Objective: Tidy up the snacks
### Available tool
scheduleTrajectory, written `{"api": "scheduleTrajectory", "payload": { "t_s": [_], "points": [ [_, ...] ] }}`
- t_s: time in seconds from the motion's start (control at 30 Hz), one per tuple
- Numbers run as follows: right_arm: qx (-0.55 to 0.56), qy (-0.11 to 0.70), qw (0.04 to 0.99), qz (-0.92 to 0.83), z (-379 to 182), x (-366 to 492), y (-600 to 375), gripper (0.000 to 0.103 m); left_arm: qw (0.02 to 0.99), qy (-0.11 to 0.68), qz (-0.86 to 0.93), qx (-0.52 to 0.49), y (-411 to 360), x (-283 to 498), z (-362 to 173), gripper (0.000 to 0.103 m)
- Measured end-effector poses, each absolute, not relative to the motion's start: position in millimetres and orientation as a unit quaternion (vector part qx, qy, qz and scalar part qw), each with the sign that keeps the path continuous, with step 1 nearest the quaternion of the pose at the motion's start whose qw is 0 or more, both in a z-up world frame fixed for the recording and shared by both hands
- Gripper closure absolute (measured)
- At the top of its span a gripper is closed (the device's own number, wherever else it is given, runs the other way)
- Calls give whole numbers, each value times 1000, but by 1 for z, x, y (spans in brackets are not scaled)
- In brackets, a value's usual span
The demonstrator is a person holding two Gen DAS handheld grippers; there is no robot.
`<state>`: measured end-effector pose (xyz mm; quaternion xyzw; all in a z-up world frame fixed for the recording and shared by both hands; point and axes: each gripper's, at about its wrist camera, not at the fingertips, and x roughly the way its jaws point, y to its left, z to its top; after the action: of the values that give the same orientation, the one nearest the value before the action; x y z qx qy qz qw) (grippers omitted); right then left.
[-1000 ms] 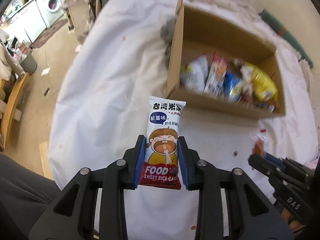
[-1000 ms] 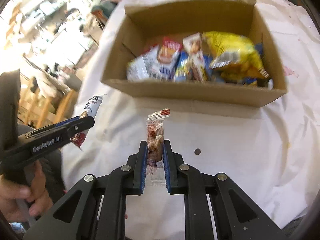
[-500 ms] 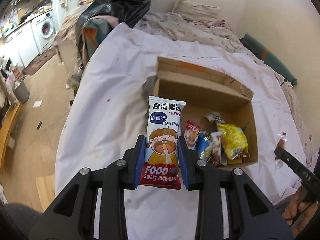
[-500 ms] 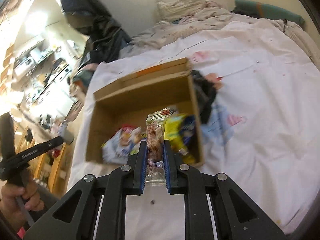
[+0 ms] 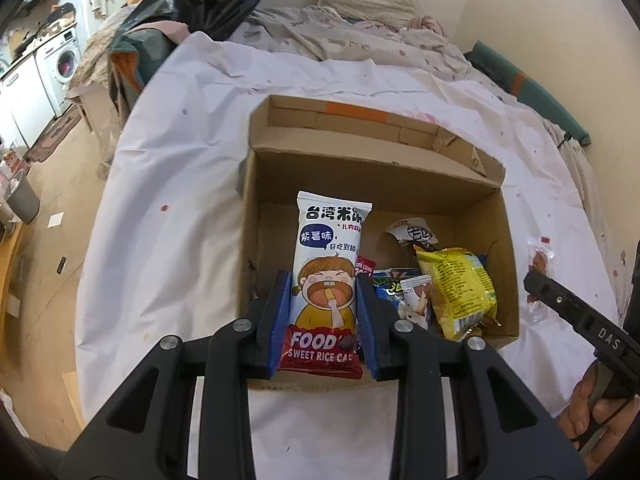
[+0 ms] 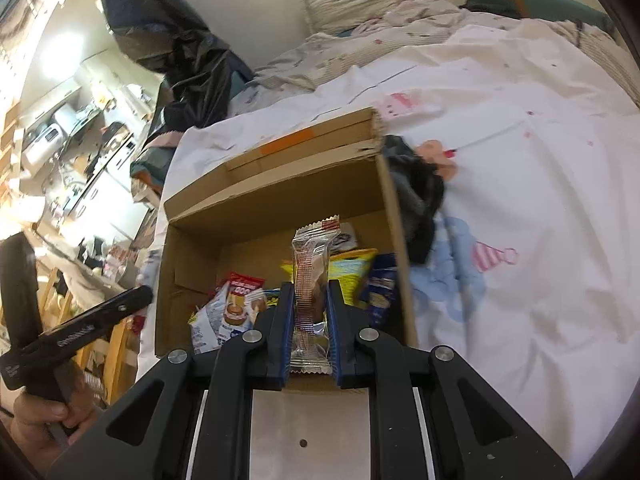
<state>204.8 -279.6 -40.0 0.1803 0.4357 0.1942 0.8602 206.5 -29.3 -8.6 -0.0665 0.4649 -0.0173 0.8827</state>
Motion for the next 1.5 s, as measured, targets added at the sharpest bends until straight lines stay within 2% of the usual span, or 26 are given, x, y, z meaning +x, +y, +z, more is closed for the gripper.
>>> {"api": "scheduleTrajectory", "payload": {
  "t_s": [0.33,1.07,1.1,1.13,1.17,1.2,1.23,1.3,1.5],
  "points": [
    [154,461,839,243,-62,220,-236,87,882,470,-14,-31,-36,223,-40,75],
    [152,457,839,252,-61,220,-231,82,878,478,-17,-23,-41,227,-47,74],
    [155,458,839,248,-61,220,-233,80,878,478,-18,-23,-41,227,-47,67],
    [160,459,839,245,-62,221,-234,69,878,478,-16,-21,-40,227,-47,54],
    [169,457,838,247,-61,220,-237,43,880,475,-13,-20,-40,225,-47,47],
    [183,447,839,249,-59,219,-240,31,882,471,-13,-21,-40,224,-46,34],
    [186,439,843,249,-57,218,-242,19,884,467,-14,-22,-40,222,-46,25],
    [178,428,851,247,-51,215,-242,19,887,462,-14,-14,-42,219,-44,22],
    [179,418,860,232,-43,209,-249,18,897,441,-18,-17,-37,208,-35,21]
  ]
}}
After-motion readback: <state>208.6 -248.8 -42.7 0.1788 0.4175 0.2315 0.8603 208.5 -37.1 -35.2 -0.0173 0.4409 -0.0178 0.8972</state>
